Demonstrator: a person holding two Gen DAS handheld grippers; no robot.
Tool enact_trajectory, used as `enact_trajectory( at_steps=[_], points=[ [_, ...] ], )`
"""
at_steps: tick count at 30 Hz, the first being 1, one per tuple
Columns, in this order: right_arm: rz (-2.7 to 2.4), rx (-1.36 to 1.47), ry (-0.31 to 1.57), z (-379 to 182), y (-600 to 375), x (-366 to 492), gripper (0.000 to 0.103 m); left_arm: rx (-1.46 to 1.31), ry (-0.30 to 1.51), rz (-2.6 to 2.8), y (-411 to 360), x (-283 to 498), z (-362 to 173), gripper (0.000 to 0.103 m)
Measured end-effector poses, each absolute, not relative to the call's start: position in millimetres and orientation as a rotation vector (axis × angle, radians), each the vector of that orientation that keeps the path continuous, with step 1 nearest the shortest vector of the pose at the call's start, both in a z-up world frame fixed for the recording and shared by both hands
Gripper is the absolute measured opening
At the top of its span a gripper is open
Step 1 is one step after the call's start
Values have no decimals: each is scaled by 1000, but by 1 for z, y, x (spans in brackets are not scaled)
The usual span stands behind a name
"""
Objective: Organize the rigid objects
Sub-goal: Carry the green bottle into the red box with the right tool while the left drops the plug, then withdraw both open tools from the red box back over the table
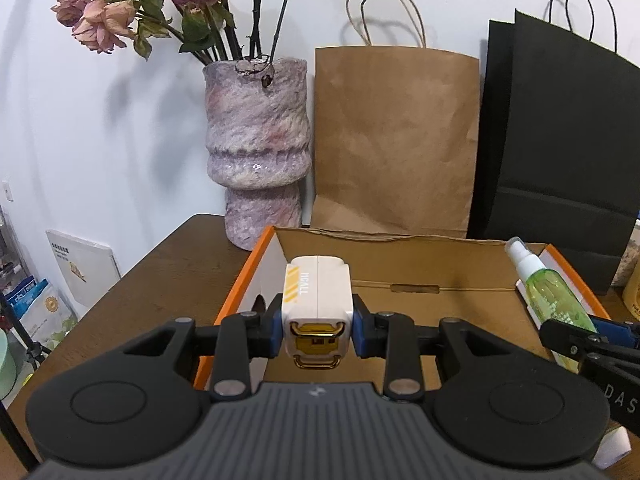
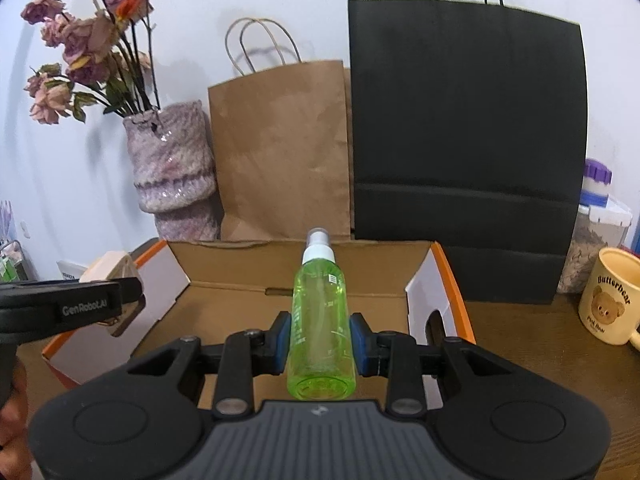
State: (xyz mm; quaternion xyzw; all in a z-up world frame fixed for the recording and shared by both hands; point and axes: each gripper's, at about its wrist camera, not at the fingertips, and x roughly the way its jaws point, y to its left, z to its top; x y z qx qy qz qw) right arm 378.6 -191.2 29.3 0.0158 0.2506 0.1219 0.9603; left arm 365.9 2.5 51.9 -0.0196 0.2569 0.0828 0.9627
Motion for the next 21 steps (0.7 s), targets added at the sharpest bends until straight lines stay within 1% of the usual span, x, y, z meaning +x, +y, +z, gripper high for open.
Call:
enact_trajectory(
  at_steps=[2,3,4,5,6,7,9,21],
  points=[
    [253,32,527,27,-192,381,31,-23,514,175,2,365,51,34],
    [253,29,534,26,-192,381,31,-11,516,174,1,365,51,37],
    [252,23,530,25,-193,381,45,-2,513,177,0,365,52,59],
    [243,18,527,25,-193,381,60,9,504,189,-1,363,53,87],
    [232,14,521,25,-193,381,91,15,487,196,-1,362,54,95],
    [228,13,508,24,-194,380,103,20,468,202,-2,360,54,99],
    [217,12,498,24,-195,379,102,20,461,209,-1,360,56,103],
    [195,22,497,28,-198,379,103,-5,457,210,1,359,57,103]
  ],
)
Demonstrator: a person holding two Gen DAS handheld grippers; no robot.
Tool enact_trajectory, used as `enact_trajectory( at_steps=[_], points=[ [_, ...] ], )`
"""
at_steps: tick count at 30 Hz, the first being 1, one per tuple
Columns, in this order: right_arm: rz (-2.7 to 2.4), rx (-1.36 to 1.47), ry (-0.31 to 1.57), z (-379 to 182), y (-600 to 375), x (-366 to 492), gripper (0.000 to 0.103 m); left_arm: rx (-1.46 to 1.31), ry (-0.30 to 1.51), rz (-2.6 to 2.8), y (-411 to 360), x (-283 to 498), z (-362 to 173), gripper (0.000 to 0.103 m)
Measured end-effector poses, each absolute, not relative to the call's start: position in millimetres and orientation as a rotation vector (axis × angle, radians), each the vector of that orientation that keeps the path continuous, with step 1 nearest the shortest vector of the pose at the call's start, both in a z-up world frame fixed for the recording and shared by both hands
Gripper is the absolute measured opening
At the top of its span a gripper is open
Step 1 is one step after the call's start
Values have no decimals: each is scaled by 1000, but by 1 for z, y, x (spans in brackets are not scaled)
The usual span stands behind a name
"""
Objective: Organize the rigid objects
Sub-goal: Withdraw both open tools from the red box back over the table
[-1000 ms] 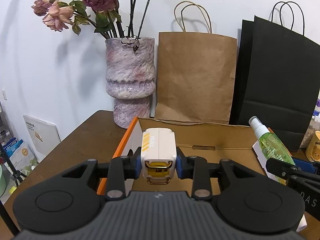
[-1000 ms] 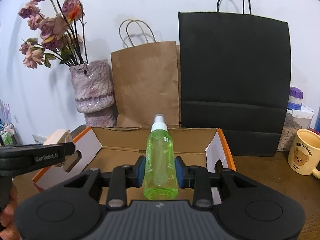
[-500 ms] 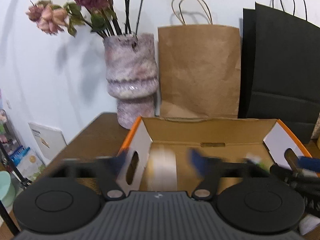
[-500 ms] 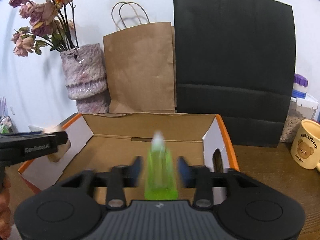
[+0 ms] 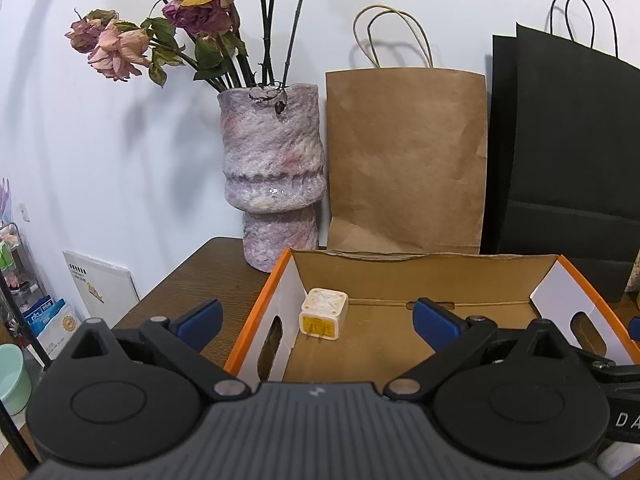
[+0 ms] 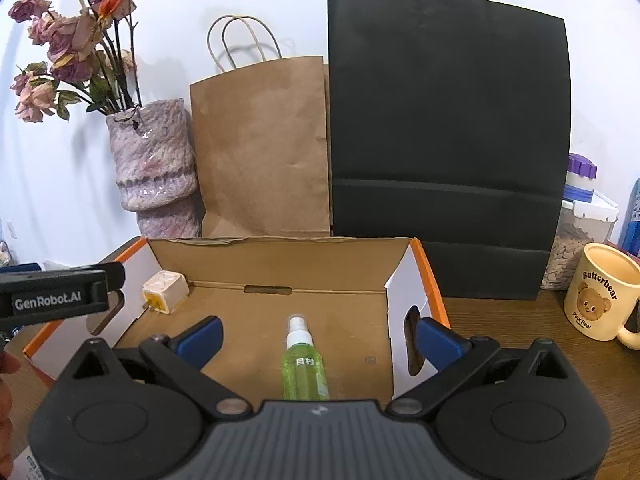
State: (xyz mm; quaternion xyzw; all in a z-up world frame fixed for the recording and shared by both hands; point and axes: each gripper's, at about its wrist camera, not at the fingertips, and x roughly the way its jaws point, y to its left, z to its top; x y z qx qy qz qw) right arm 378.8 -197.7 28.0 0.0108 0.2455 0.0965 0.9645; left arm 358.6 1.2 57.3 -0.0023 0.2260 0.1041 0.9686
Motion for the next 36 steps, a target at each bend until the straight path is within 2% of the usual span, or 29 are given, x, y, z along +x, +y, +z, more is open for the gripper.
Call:
enact_trajectory(
  at_steps=[17,36],
  points=[
    [212,-18,446,47,-199,329,103,-52,398,182,5,312,77,103],
    [194,-38,409,38,-236,236,103,-65,383,164,26,238,62,103]
  ],
)
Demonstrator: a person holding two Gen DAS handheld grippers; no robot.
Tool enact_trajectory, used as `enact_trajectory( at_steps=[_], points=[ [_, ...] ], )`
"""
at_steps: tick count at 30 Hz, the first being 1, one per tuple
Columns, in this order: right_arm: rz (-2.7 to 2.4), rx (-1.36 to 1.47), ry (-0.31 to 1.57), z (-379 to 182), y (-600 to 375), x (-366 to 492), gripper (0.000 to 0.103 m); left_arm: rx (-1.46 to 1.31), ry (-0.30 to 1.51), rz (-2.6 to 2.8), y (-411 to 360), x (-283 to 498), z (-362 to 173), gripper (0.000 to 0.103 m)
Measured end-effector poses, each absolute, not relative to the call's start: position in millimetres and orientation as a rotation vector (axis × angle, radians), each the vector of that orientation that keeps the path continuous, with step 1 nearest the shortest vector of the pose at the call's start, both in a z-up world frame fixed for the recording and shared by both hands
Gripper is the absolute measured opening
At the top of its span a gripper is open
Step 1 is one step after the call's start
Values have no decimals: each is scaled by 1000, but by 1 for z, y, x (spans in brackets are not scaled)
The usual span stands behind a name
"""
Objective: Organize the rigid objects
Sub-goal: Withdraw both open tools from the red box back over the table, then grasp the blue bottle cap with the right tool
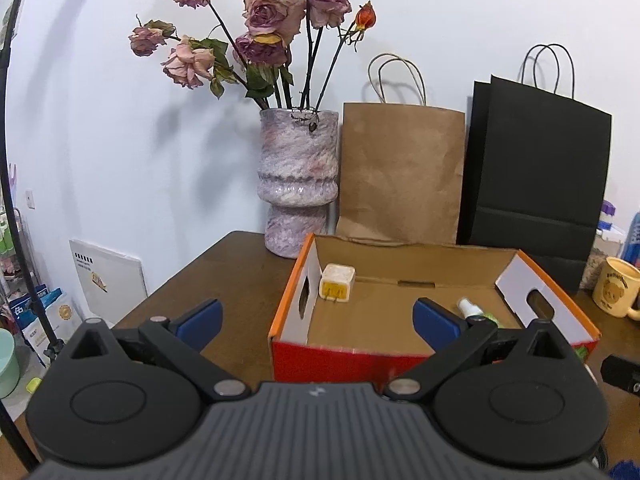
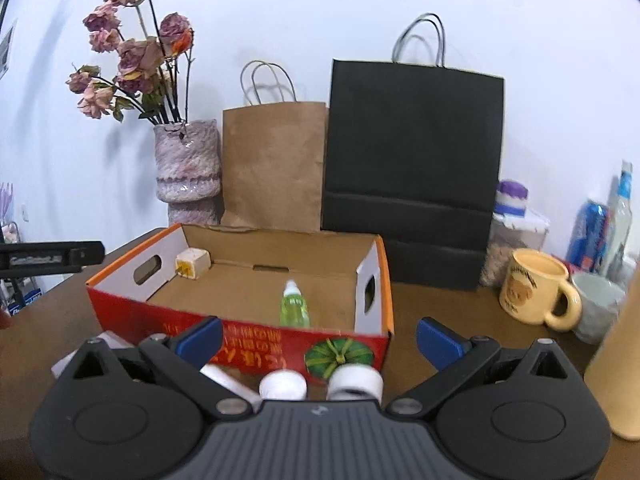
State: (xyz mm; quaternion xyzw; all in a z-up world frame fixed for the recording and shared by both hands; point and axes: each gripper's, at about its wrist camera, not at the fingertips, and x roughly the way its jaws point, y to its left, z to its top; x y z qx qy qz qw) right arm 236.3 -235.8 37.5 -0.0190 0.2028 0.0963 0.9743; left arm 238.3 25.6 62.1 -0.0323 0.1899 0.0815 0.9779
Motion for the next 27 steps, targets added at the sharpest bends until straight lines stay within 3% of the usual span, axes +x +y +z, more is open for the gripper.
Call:
enact_trajectory(
  at_steps=[27],
  points=[
    [140,-72,460,-24,-266,129,103,-65,401,134,45,128,19,103]
  ],
)
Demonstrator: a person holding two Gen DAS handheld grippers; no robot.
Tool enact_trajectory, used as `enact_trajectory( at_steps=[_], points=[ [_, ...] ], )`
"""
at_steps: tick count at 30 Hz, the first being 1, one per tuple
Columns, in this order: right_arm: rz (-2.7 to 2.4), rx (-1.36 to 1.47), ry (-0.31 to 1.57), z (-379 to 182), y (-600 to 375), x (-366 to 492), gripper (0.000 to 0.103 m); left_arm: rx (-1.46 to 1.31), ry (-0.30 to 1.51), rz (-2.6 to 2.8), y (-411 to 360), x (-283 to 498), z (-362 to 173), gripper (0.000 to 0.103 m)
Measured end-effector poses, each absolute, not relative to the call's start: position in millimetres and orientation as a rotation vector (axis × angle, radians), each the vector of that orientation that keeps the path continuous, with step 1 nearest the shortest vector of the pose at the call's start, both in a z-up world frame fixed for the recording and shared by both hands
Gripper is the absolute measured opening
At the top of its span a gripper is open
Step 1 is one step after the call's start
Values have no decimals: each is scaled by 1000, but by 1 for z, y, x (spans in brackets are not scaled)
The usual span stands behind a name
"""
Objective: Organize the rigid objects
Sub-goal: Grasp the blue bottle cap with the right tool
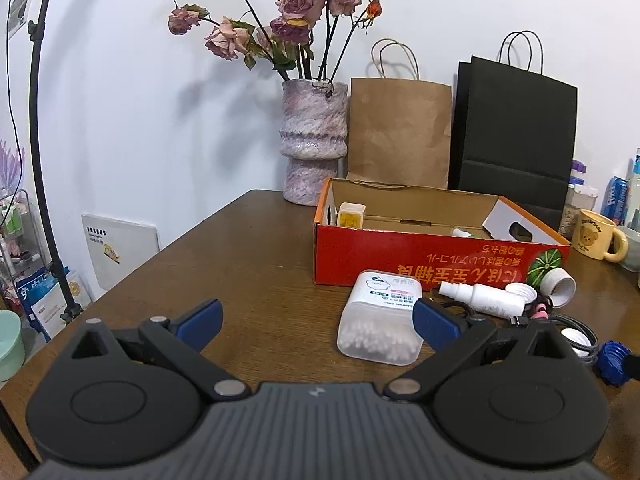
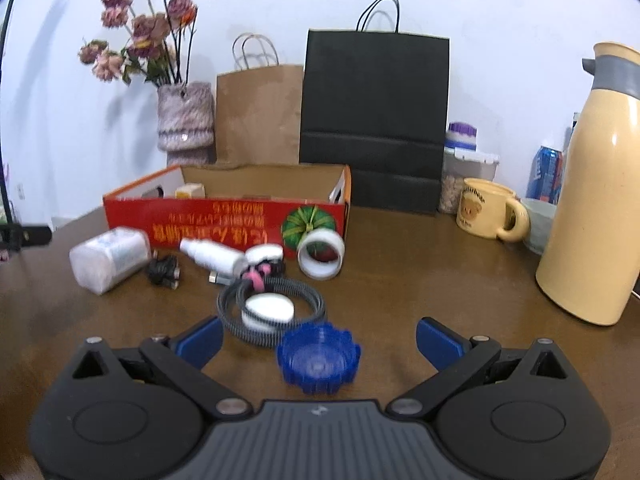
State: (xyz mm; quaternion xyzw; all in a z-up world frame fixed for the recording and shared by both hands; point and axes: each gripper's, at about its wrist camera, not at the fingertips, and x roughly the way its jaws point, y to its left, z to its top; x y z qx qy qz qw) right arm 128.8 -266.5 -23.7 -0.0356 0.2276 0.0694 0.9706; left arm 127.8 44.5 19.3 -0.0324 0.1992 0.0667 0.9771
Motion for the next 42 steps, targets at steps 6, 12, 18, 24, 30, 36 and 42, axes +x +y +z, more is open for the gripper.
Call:
enact_trajectory(
  at_steps=[6,12,18,24,30,36,42],
  points=[
    [116,-79,505,-30,-265,137,103,-52,423,122,42,130,18,103],
    [107,-67,538,-34,-269,155,99,-41,424,101,37,127,17,103],
    [129,-20,613,-41,-275,178,77,-42,424,91,36,126,17,103],
    [155,-25,596,-42,-272,175,53,-43,423,83,35,125,18,103],
    [137,-30,541,-36,-272,168,53,-42,424,77,35,125,18,103],
    [144,-24,477,-31,-270,162,53,-42,430,72,36,126,18,103],
    [148,-10,425,-27,-266,161,53,-44,442,68,36,128,16,103]
  ],
)
